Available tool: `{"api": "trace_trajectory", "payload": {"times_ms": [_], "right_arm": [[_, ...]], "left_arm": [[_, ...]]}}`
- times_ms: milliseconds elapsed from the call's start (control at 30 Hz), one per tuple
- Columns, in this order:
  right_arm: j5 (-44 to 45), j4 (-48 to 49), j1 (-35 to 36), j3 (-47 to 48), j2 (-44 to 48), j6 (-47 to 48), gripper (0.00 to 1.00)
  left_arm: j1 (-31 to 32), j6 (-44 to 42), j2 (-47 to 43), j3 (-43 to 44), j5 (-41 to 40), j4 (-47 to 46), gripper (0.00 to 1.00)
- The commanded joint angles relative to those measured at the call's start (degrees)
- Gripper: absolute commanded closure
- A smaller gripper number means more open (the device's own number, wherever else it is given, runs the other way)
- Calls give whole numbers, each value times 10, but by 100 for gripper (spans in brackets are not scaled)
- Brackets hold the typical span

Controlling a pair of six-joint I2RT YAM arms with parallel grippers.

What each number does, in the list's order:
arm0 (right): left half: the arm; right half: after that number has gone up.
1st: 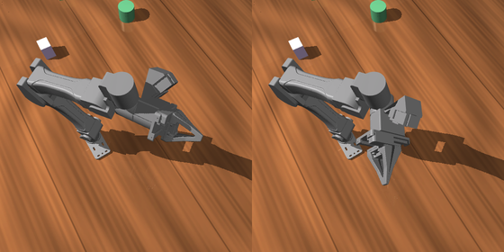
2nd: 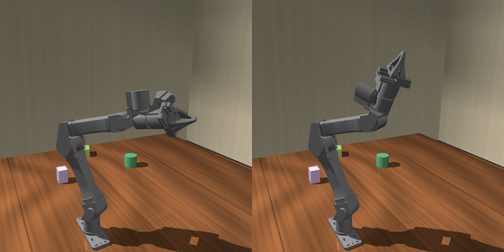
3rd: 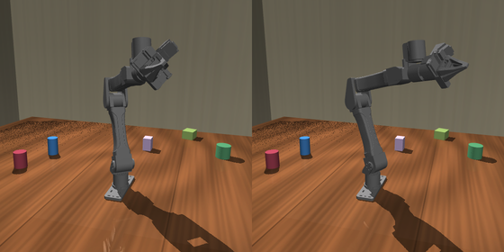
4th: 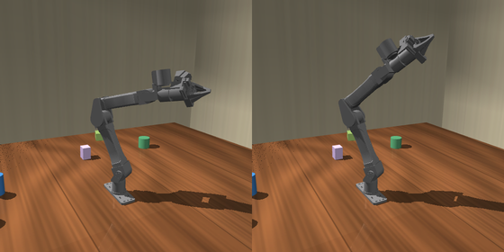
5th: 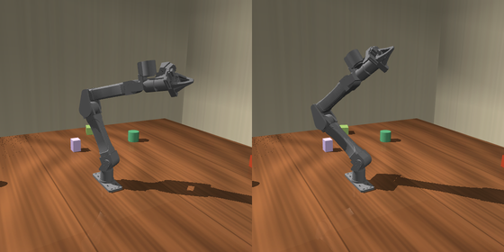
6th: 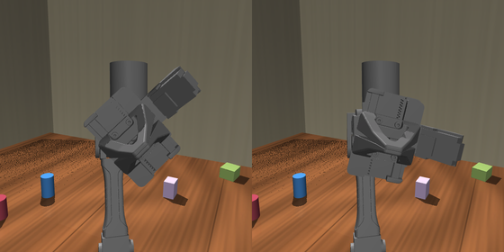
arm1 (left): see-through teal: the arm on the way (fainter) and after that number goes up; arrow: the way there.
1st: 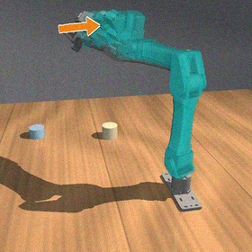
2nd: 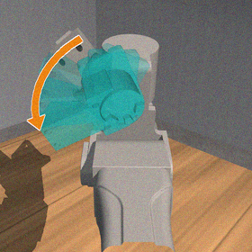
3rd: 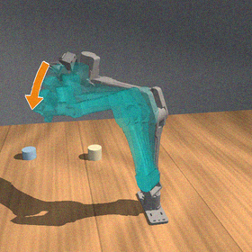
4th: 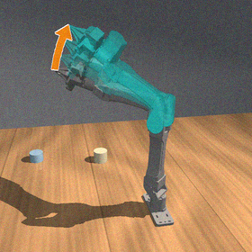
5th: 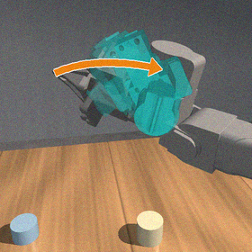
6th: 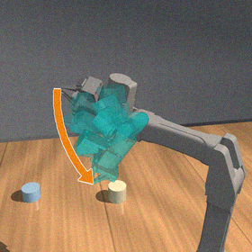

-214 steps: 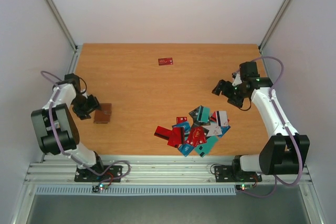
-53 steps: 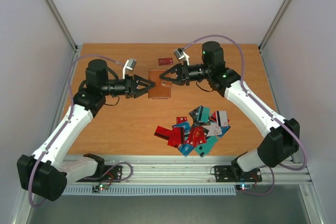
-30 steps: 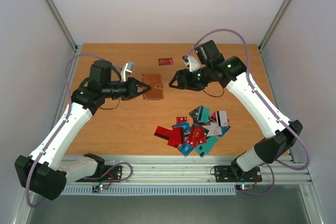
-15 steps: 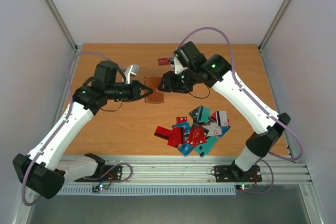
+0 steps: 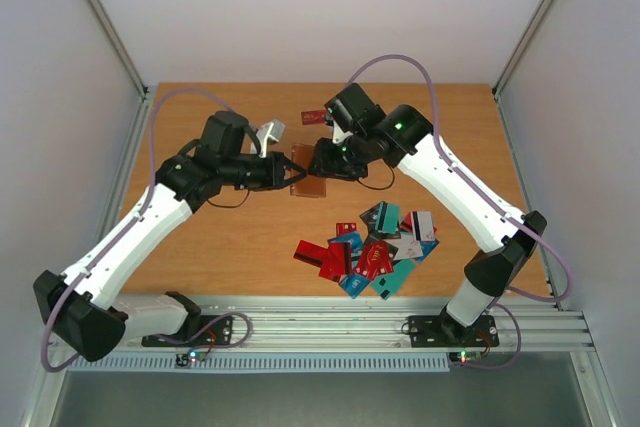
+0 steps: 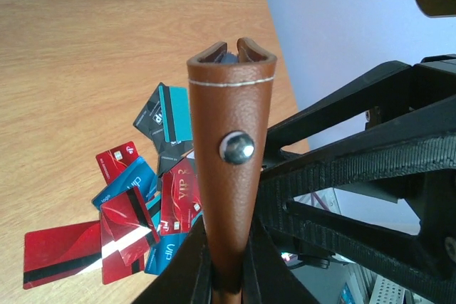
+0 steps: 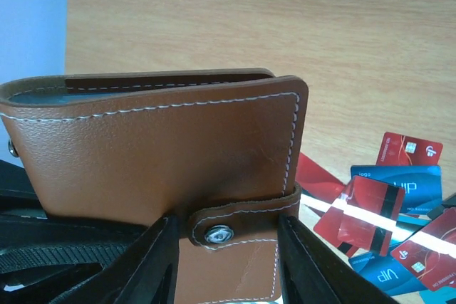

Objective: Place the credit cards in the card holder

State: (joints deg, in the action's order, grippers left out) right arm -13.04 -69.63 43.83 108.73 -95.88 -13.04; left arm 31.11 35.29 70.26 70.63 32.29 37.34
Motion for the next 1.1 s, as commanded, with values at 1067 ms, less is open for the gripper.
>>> {"api": "trace_trajectory", "payload": {"times_ms": [1067], "right_arm": [[118,-23,-7,-83,18,48,97]], "left_arm": [[14,-36,11,28,7,-7,100]]}}
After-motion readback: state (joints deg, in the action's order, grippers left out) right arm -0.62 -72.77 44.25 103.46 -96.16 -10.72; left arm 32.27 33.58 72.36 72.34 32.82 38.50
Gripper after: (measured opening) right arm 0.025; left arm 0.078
